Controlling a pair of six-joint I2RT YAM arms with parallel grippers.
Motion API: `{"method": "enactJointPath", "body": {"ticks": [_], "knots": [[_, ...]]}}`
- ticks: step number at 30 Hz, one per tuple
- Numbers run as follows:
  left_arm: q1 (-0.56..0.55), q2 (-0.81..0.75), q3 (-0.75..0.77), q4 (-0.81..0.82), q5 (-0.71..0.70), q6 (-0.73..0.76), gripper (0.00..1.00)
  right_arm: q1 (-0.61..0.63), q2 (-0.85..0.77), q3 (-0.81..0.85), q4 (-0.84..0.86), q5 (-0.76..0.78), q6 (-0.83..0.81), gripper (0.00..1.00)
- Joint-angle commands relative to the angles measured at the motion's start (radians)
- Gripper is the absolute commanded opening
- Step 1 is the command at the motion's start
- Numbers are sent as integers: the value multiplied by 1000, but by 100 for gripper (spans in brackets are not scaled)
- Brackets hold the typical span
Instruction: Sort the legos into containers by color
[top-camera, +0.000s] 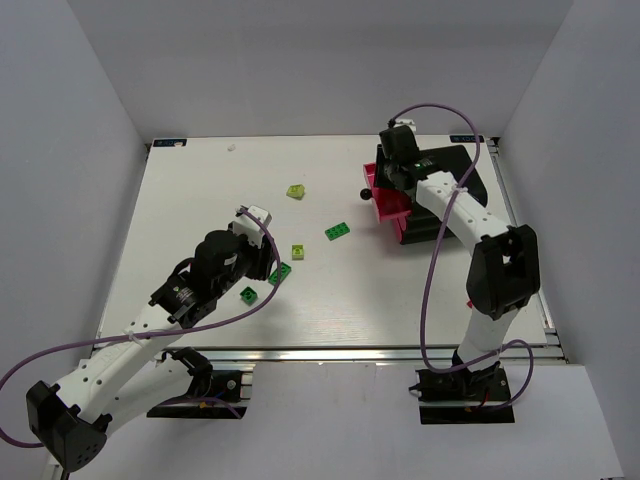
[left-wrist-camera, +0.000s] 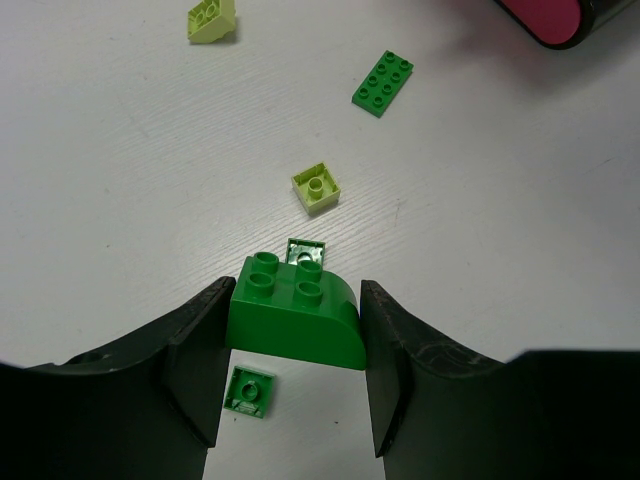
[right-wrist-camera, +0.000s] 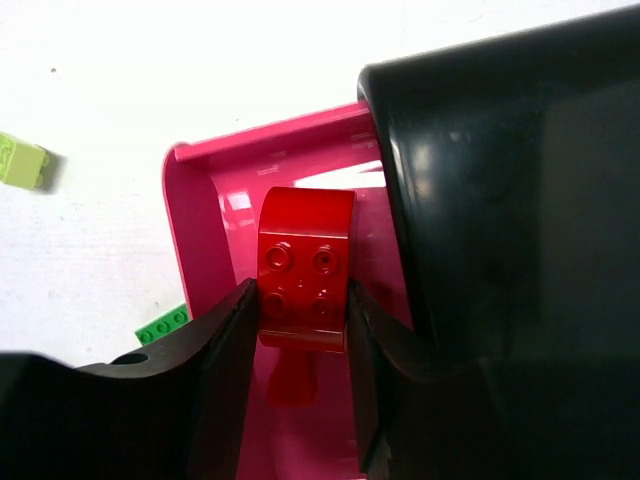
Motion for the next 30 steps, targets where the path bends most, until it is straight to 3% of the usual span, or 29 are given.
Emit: {"method": "enactJointPath", "body": {"ticks": [1, 7, 17, 30], "knots": [[3, -22, -8, 14, 10, 2, 18, -2, -105, -69, 114, 17, -74, 12], [3, -19, -8, 14, 15, 2, 18, 6, -142, -73, 188, 34, -241, 6], [3, -16, -10, 13, 9, 1, 18, 47, -38, 25, 151, 75, -442, 5], [3, -24, -8, 14, 12, 2, 18, 164, 28, 0, 286, 353, -732, 9]]}}
